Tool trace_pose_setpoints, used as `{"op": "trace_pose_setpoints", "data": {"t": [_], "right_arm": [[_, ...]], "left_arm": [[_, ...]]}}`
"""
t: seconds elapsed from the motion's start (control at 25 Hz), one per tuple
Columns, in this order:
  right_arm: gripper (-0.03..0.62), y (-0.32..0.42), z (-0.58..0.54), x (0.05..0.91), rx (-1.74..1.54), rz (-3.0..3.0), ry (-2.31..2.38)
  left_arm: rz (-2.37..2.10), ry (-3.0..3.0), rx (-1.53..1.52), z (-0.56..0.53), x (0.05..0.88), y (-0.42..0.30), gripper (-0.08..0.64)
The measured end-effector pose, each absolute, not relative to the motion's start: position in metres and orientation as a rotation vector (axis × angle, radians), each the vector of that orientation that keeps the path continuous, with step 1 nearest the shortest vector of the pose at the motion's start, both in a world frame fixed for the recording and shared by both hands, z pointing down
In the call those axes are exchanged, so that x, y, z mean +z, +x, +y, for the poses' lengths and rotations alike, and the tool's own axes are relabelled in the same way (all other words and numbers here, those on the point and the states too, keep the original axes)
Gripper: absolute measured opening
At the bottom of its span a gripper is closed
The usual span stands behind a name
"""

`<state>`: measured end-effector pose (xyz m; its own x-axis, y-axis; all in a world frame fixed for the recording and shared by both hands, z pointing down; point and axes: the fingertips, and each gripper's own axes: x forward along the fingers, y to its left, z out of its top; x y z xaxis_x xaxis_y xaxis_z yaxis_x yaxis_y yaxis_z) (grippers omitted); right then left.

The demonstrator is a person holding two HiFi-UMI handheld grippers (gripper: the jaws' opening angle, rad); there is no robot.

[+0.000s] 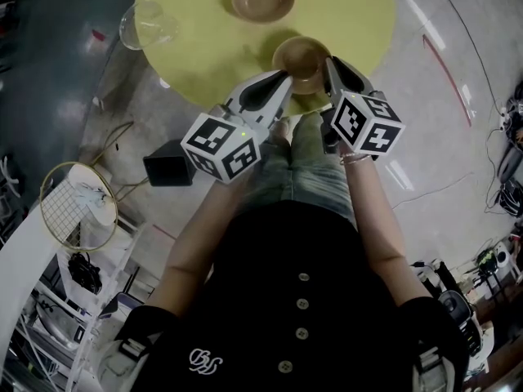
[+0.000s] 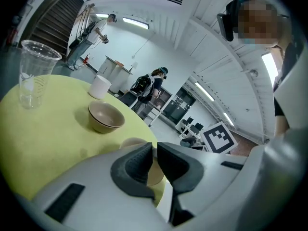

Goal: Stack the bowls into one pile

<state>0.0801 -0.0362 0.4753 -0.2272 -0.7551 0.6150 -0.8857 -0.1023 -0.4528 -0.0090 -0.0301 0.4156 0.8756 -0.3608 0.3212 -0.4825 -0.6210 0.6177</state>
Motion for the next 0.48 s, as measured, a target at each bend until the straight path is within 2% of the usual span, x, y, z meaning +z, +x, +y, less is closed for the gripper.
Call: {"op": "trace_pose_setpoints", "data": {"t": [0.48], "right_arm": [[0.020, 0.076, -0.065, 0.437, 1.170, -2.122, 1.743]], "left_arm": [[-0.697, 2.300, 0.129, -0.059, 0.396, -0.016, 0.040]]}}
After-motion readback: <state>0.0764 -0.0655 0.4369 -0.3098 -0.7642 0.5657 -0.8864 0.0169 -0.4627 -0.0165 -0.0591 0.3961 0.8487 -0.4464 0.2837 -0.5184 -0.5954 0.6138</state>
